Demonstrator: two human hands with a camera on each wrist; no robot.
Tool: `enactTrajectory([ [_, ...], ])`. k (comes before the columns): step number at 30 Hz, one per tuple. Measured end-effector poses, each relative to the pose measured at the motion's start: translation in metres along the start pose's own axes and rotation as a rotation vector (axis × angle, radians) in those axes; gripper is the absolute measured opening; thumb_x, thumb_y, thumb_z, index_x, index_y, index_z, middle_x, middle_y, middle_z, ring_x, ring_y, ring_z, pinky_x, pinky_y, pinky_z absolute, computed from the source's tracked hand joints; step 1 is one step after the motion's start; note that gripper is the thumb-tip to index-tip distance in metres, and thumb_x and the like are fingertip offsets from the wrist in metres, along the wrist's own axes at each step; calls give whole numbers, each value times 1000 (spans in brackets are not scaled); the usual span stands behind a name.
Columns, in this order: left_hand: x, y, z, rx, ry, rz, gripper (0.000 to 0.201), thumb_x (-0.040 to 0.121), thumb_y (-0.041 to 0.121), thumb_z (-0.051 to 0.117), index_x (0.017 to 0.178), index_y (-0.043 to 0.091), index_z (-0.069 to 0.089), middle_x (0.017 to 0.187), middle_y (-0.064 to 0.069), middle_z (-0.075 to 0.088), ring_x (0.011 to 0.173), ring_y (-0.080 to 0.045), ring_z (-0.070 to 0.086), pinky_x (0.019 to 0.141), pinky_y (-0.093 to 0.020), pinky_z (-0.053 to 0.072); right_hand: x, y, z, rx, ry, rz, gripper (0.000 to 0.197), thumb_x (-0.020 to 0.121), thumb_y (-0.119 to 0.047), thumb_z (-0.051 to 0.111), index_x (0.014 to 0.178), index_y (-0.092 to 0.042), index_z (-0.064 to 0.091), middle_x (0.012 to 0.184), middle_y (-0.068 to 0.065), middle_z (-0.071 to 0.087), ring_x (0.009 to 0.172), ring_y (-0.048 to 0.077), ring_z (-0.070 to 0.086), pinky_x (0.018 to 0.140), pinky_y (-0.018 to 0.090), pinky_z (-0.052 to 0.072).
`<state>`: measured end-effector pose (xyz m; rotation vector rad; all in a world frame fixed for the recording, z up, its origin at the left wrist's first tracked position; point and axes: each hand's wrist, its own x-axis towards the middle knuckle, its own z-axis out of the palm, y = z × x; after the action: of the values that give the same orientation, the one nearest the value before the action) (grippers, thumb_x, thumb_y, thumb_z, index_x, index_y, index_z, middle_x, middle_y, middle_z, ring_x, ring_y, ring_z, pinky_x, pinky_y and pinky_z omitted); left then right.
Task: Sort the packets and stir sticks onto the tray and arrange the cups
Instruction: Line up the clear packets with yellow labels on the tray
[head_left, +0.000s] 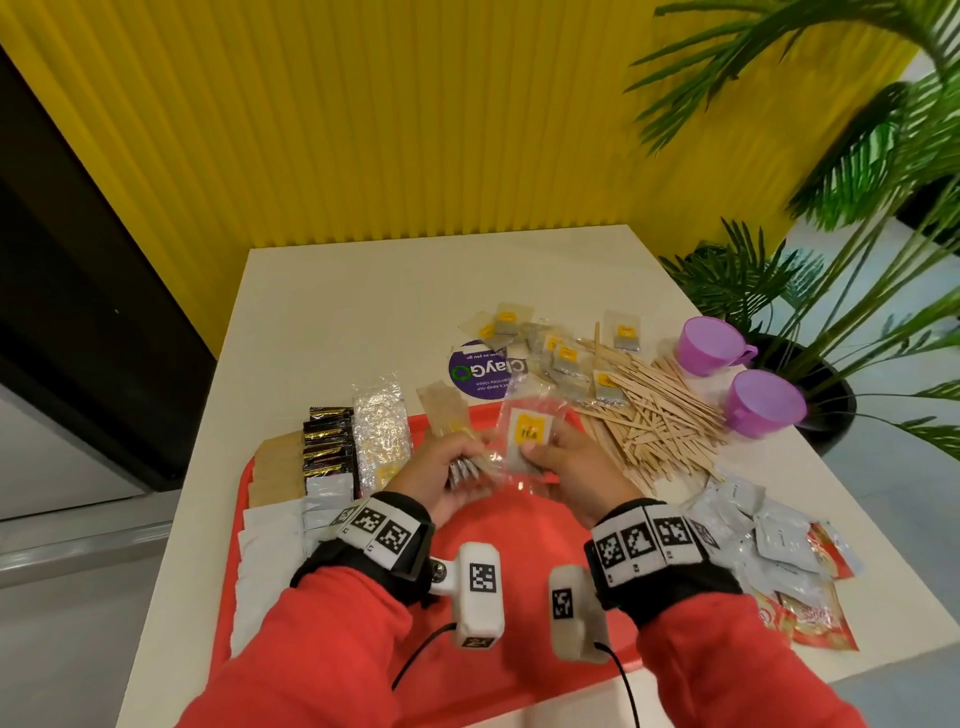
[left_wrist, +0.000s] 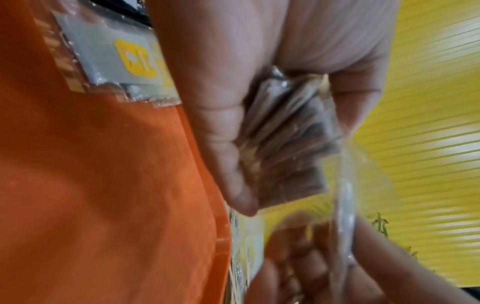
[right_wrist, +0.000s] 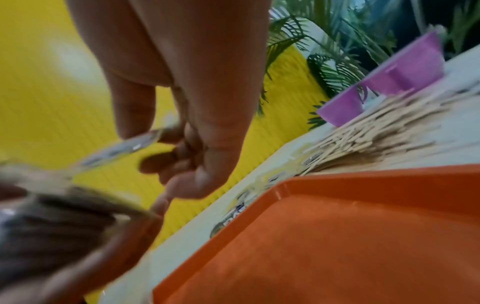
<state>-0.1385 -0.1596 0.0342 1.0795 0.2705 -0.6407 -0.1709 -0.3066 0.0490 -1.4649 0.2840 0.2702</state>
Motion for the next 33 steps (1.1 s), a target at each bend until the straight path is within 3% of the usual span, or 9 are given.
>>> enactTrajectory([
  [5, 0, -11, 5, 88, 8, -50, 9, 67, 7, 48, 75, 5, 50, 71, -13, 44, 59, -25, 46, 52, -26, 45, 0, 19, 9, 17, -128, 224, 24, 92, 2, 47, 103, -19, 49, 92, 2, 56, 76, 13, 57, 59, 26, 51],
  [8, 2, -14, 1, 175, 56, -59, 15, 83, 1, 38, 81, 5, 53, 67, -12, 52, 52, -21, 54, 45, -22, 46, 3, 31, 9, 20, -62, 195, 33, 89, 4, 54, 108, -18, 39, 90, 3, 58, 64, 12, 62, 52, 26, 52],
  [12, 4, -17, -10, 436, 118, 14, 8, 71, 17, 55, 72, 10, 58, 74, -12, 59, 74, -24, 58, 70, -36, 46, 10, 40, 4, 72, -35, 212, 49, 84, 12, 56, 113, -23, 38, 88, 4, 60, 63, 15, 62, 47, 25, 53],
  [16, 5, -20, -22, 518, 148, 16, 11, 76, 20, 65, 82, 10, 66, 98, -18, 68, 95, -34, 64, 92, -48, 48, 15, 48, 12, -66, -39, 239, 26, 82, 11, 57, 94, -12, 54, 77, 8, 61, 53, 10, 60, 46, 22, 49],
  [19, -2, -17, -24, 410, 176, 27, 36, 75, -1, 54, 105, 16, 65, 100, -9, 68, 93, -32, 63, 74, -38, 54, 18, 54, 20, -242, 32, 174, 27, 79, 11, 61, 74, -14, 53, 68, 4, 56, 52, 9, 54, 45, 18, 44],
  [22, -10, -15, -25, 349, 162, -5, 52, 80, -14, 40, 118, 17, 58, 86, -6, 64, 65, -17, 57, 42, -16, 42, 19, 60, 30, -415, 59, 136, 36, 76, 7, 65, 63, -18, 43, 62, -2, 47, 56, 9, 44, 52, 20, 38],
  [24, -16, -16, -27, 297, 200, -7, 46, 80, -14, 34, 112, 10, 56, 79, -7, 59, 63, -17, 55, 45, -18, 42, 19, 64, 35, -488, 43, 120, 38, 77, 5, 65, 63, -19, 40, 62, -4, 44, 56, 7, 41, 51, 18, 36],
  [28, -20, -23, -31, 75, 196, 37, 65, 67, 4, 50, 131, 5, 44, 121, -22, 57, 98, -28, 58, 75, -35, 49, 15, 60, 39, -536, 24, 78, 28, 79, 4, 63, 78, -20, 49, 70, -8, 48, 61, 3, 44, 46, 6, 34],
  [33, -13, -35, -36, 323, 211, 60, 68, 77, -22, 47, 133, 15, 34, 113, -11, 57, 100, -27, 58, 75, -31, 49, 4, 57, 47, -635, -23, 59, 66, 80, 5, 56, 138, -15, 34, 119, 3, 54, 103, 16, 53, 78, 19, 44],
])
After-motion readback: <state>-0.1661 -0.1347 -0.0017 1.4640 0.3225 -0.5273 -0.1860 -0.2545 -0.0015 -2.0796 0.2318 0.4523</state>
